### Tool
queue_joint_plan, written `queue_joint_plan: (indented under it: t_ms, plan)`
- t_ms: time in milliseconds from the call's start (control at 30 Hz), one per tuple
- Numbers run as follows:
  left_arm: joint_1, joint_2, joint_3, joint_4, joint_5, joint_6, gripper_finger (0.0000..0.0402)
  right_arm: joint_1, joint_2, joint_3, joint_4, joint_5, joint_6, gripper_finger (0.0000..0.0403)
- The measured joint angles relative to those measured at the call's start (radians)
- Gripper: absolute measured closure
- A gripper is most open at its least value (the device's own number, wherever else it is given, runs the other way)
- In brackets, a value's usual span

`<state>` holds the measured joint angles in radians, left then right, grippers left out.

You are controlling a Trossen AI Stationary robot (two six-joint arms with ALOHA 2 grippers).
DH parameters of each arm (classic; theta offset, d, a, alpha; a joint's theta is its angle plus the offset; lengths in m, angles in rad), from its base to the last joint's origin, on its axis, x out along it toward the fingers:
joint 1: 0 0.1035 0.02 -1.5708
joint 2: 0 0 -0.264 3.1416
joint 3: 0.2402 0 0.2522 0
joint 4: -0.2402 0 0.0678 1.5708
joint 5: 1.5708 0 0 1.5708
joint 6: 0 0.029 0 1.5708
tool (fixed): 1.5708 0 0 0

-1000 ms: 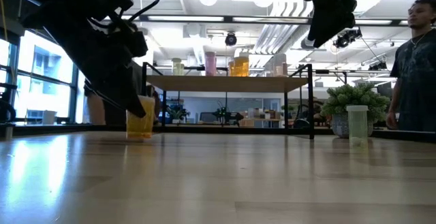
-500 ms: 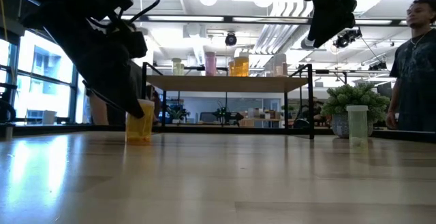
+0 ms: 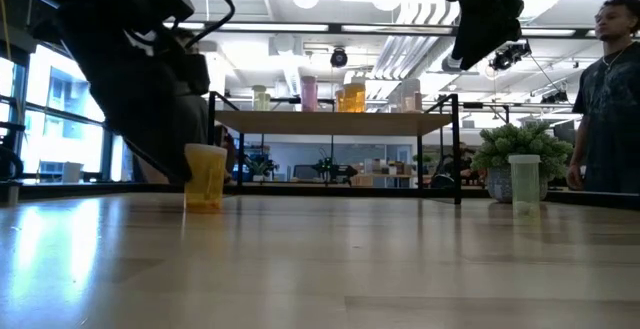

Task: Pick and place medicine bottles onto shelf by color
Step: Put the orange pill bottle aligned with the other orange pill bottles on the shelf

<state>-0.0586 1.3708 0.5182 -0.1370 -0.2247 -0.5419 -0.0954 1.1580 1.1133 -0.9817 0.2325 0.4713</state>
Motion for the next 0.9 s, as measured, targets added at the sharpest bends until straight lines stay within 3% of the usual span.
queue_joint_plan:
  t_ms: [300, 600, 900]
  plan:
    - [0.000, 0.000, 0.000, -0.057, 0.073, 0.019, 0.0121, 0.000, 0.000, 0.000, 0.000, 0.000, 0.000, 0.0202]
    - [0.000, -0.004, 0.000, -0.138, 0.058, 0.010, 0.0121, 0.000, 0.000, 0.000, 0.000, 0.000, 0.000, 0.0202]
    - [0.000, -0.151, 0.001, -0.246, -0.023, -0.021, 0.0121, 0.000, 0.000, 0.000, 0.000, 0.000, 0.000, 0.0202]
